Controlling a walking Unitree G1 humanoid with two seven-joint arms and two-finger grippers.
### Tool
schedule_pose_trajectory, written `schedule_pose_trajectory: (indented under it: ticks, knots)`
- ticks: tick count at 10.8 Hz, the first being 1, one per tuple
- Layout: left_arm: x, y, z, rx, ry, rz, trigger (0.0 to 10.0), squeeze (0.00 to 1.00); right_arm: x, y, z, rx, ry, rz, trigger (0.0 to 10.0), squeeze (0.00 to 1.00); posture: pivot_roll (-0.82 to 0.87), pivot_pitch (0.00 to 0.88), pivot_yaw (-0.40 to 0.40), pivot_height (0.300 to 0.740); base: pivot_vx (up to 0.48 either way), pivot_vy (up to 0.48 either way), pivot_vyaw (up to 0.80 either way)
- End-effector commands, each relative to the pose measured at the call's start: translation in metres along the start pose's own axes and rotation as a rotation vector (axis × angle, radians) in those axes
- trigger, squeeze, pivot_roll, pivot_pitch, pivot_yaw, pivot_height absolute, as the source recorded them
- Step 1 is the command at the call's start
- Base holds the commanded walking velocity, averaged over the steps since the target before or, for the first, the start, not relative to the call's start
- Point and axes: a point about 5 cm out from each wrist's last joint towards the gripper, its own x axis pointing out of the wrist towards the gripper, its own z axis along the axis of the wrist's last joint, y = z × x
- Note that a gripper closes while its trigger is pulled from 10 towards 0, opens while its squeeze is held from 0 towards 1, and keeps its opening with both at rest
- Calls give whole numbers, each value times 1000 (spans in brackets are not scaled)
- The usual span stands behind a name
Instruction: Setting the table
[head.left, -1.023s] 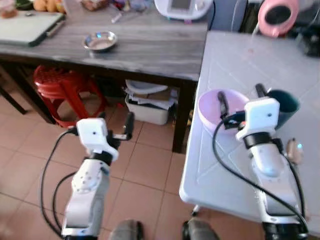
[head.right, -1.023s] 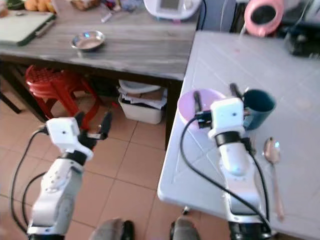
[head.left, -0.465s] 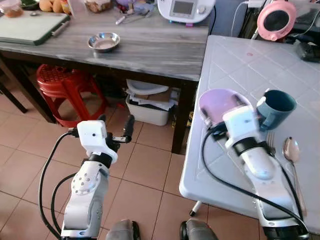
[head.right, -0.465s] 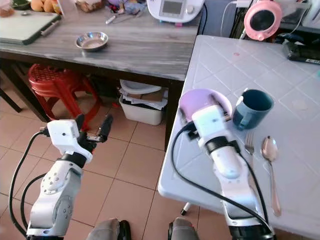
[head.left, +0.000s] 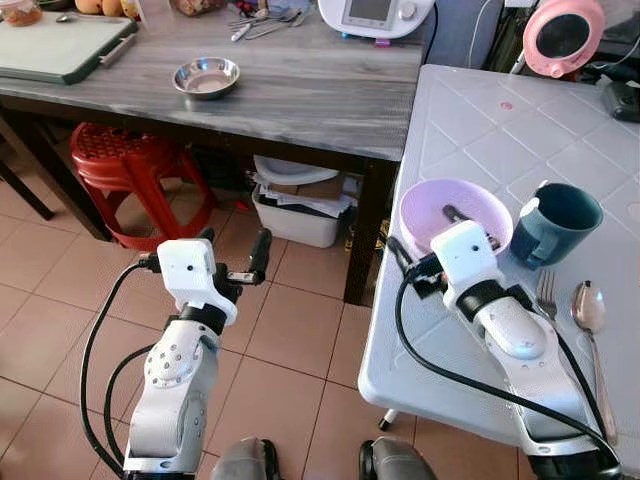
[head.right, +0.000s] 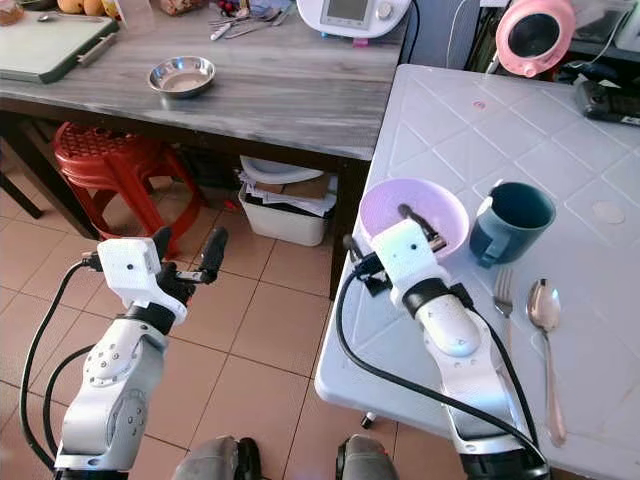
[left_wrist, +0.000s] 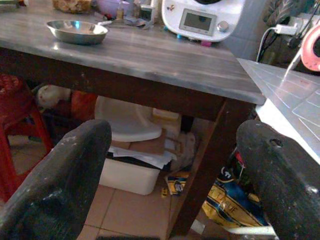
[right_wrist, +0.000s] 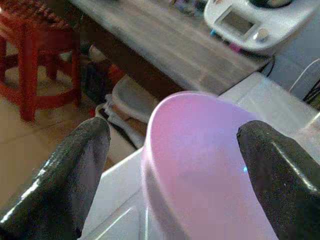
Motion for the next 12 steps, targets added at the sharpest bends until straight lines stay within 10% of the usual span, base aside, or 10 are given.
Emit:
schedule_pose_trajectory:
  ticks: [1,3,4,5,12]
  knots:
    - [0,-1,-4,1,26,-8,10000,0,-3,3,1,-4,20,31,10000,0,-57,129,32,740,0,0,0]
    - [-1,-2,-6,-7,37,-12,10000,0,-3,2,-7,-30,81,66,10000,0,-59,130,31,740,0,0,0]
    - [-1,-2,-7,-13,43,-14,10000,0,-2,-1,-9,-42,93,69,8078,0,-59,130,31,740,0,0,0]
    - [0,-3,-7,-16,49,-18,10000,0,0,-2,-8,-65,107,103,0,0,-58,130,30,740,0,0,0]
    - [0,0,-14,0,126,-6,10000,0,-1,3,-15,-117,201,220,0,0,-56,141,34,740,0,0,0]
